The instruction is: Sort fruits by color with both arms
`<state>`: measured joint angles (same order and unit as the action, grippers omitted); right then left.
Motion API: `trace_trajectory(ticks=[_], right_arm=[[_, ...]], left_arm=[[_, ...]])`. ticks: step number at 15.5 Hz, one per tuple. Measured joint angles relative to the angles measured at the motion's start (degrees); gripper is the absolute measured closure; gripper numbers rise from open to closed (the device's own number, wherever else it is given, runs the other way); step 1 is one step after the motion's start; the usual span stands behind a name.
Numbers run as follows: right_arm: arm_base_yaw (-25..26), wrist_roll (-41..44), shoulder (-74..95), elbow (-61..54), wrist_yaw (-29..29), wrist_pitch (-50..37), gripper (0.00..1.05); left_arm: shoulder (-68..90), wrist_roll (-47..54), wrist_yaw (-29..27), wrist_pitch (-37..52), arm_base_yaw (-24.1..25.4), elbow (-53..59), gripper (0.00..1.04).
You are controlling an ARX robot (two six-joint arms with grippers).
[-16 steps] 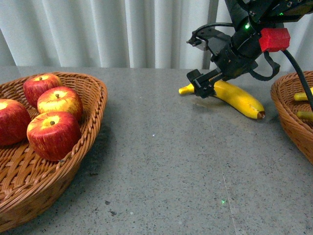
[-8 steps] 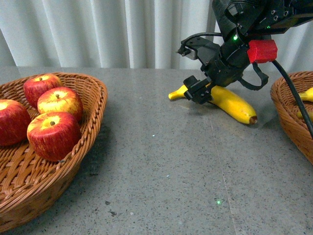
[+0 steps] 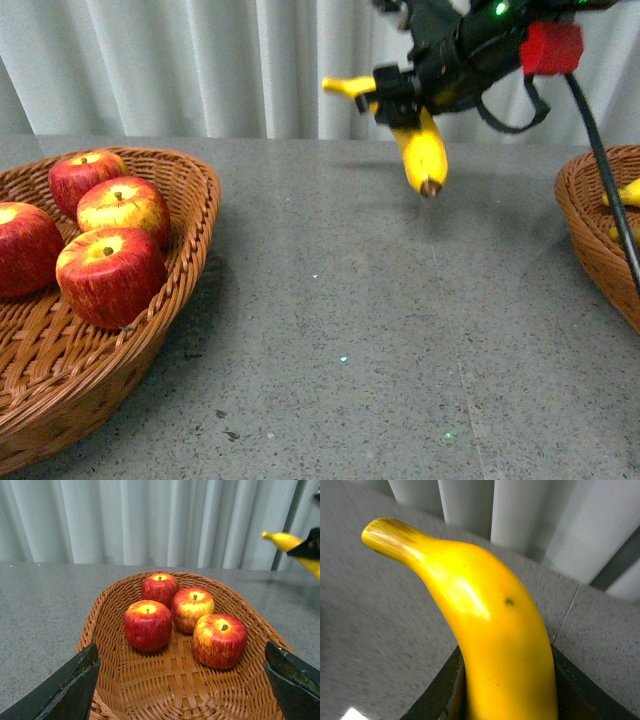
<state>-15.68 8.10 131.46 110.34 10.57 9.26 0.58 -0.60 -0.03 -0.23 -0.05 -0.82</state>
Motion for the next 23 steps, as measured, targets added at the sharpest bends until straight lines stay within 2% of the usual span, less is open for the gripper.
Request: trace_trajectory(ticks=[2,5,7,10,12,14,16,17,21,22,23], right_arm=[[2.4,-9.4,-8.3,-7.4,6.2,-9.9,0.67],[9.5,-24.2,-22.5,-26.5,16.0,-29.3,0.67],[15.9,-27.3,-29.5,-37.5,20.9,-35.1,0.67],[28.0,-24.1,-36.8,-50.9,27.5,-35.7,0.67],[33.8,-19.9,-40.3,-58.2,30.4,-35.4,0.67],[37.7,-14.3,-42.5,-64.2,32.8,-32.9,0.67],[39.5,-9.1,-42.8,-66.6,33.9,-28.5,0.67],[39.7,-7.2,-42.8,-66.7,33.9,-27.1,0.62],[37.7,-5.7,-45.5,-65.7,35.0,-26.6,0.12],[37.0,-6.9,-46.4,-65.6,35.0,-27.2,0.05],[36.3,-8.7,-48.0,-65.6,35.3,-29.1,0.07]], left_arm=[[0.0,0.0,0.0,0.0,0.0,0.0,0.07],[0.0,0.0,0.0,0.0,0.0,0.0,0.07],[0.0,0.0,0.0,0.0,0.0,0.0,0.07],[0.0,0.0,0.0,0.0,0.0,0.0,0.07],[0.0,0.0,0.0,0.0,0.0,0.0,0.07],[0.0,0.0,0.0,0.0,0.0,0.0,0.07],[0.0,0.0,0.0,0.0,0.0,0.0,0.07],[0.0,0.0,0.0,0.0,0.0,0.0,0.07],[0.0,0.0,0.0,0.0,0.0,0.0,0.07],[0.0,0.0,0.0,0.0,0.0,0.0,0.07],[0.0,0.0,0.0,0.0,0.0,0.0,0.07]])
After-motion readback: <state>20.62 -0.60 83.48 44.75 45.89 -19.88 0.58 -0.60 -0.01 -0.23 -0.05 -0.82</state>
